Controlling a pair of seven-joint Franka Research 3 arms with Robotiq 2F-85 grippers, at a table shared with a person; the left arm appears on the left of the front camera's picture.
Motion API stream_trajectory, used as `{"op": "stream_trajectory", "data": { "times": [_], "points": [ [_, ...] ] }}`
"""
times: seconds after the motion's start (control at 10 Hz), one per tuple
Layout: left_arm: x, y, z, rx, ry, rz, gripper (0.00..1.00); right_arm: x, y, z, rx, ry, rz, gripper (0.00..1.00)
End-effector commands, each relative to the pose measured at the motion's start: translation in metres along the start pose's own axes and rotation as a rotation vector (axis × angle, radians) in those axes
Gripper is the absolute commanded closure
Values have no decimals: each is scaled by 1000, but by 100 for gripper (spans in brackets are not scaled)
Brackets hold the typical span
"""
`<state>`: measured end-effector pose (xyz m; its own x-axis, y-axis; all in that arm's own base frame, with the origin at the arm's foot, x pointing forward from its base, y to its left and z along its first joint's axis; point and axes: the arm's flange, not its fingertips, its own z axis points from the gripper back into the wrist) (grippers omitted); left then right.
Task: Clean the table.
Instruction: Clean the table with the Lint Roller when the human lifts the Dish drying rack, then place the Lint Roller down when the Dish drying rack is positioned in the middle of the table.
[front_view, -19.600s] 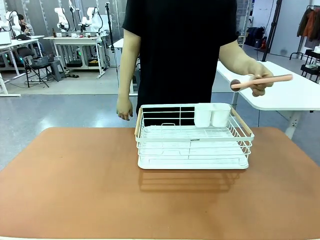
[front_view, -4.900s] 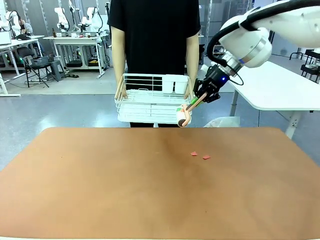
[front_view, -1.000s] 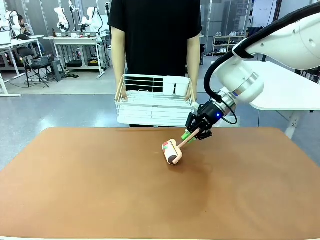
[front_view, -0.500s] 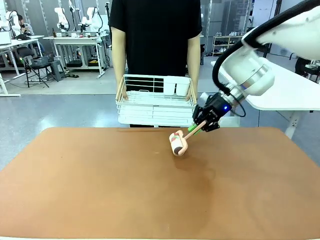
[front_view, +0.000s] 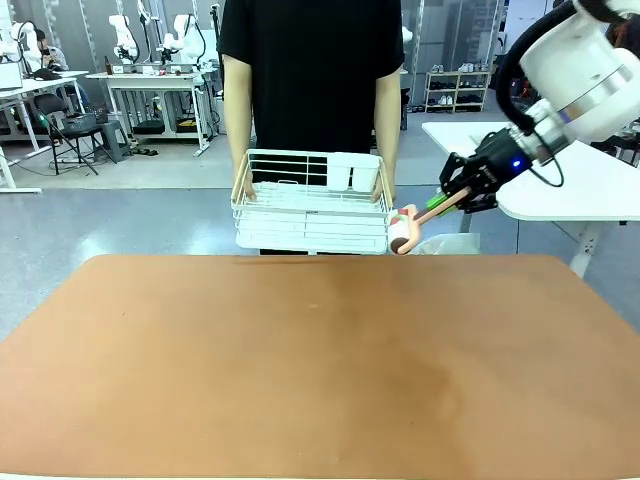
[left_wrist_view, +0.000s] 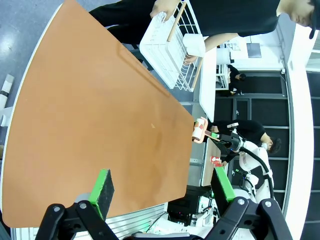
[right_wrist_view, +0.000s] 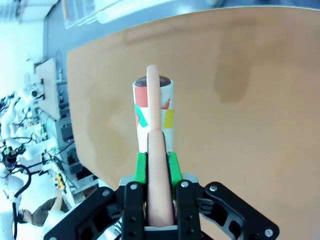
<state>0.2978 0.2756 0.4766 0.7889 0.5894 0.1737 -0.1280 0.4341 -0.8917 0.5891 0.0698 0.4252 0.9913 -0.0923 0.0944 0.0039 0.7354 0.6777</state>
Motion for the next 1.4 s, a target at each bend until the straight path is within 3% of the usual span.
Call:
{"op": "stream_trajectory", "data": {
  "times": [0.0, 0.1, 0.3, 0.5, 0.7, 0.8, 1.3],
  "points": [
    [0, 0, 4, -12, 7, -23, 0, -7, 25, 35, -281, 19, -43, 79],
    [0, 0, 4, -12, 7, -23, 0, -10, 37, 54, -414, 17, -42, 79],
    [0, 0, 4, -12, 7, -23, 0, -23, 51, 70, -543, -6, -86, 79],
    [0, 0, 4, -12, 7, -23, 0, -34, 55, 75, -709, 51, -86, 79],
    [0, 0, 4, -12, 7, -23, 0, -23, 39, 59, -695, 97, -100, 79],
    [0, 0, 4, -12, 7, -23, 0, -37, 46, 78, -692, 34, -74, 79],
    [0, 0, 4, -12, 7, -23, 0, -37, 46, 78, -692, 34, -74, 79]
  ]
}}
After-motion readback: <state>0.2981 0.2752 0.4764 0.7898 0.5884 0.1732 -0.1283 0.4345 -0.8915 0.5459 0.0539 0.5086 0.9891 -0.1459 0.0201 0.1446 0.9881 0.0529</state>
